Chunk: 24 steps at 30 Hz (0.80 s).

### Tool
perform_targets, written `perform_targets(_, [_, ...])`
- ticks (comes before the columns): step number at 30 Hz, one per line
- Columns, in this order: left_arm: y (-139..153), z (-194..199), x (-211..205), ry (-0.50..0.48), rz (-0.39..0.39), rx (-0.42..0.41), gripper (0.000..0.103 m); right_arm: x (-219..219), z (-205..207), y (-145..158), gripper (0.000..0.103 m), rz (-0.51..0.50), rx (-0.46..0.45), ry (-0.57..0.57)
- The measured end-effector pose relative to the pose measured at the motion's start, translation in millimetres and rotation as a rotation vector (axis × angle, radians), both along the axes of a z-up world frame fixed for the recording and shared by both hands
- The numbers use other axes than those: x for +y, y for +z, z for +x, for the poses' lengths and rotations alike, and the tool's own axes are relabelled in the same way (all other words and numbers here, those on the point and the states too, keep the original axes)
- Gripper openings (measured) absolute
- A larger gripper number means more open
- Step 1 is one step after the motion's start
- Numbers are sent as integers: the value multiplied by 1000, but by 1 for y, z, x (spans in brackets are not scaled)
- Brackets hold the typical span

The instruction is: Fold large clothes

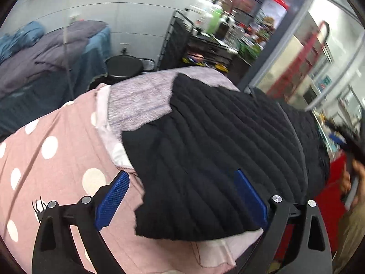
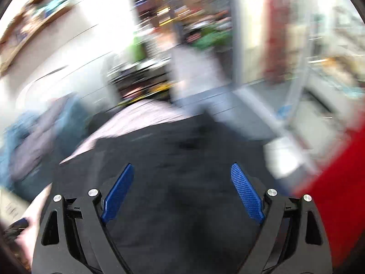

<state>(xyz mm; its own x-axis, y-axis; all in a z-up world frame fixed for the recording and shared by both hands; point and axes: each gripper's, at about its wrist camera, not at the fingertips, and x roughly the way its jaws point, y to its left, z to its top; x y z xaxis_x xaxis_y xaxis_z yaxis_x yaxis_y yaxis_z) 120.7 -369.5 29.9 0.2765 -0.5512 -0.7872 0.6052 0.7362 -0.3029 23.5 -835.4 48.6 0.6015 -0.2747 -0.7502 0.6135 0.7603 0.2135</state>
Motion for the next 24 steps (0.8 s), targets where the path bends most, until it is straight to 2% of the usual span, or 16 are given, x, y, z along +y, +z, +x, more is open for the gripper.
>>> perform_targets(2, [-2, -11, -1, -34, 18, -5, 92, -13, 18, -11, 86, 66, -23, 5])
perform_targets(5, [-5, -15, 5, -36, 34, -4, 92, -58, 35, -44, 86, 305, -96, -76])
perform_targets(6, [-7, -13, 9, -27, 39, -3, 92, -66, 41, -48, 86, 347, -136, -91])
perform_targets(8, [-9, -8, 16, 2, 50, 4, 92, -78, 58, -54, 94, 384, -193, -102])
perform_targets(10, [-10, -2, 22, 30, 52, 18, 92, -83, 78, -53, 94, 430, -247, -68])
perform_targets(12, [-10, 5, 28, 63, 52, 29, 92, -88, 90, -46, 94, 533, -388, -30])
perform_targets(14, [-9, 9, 31, 84, 55, 36, 92, -97, 91, -30, 94, 650, -603, 28])
perform_targets(16, [-9, 12, 31, 97, 56, 41, 92, -101, 80, -16, 94, 673, -702, 1])
perform_targets(20, [0, 11, 29, 107, 23, 19, 92, -97, 62, 2, 94, 631, -643, -17])
perform_targets(21, [1, 10, 27, 104, 20, 9, 93, -90, 51, 4, 94, 596, -598, -8])
perform_targets(23, [3, 5, 20, 83, 20, -13, 94, -77, 37, 0, 96, 554, -536, 17])
perform_targets(24, [2, 3, 17, 72, 20, -14, 95, -68, 25, -12, 97, 567, -515, 39])
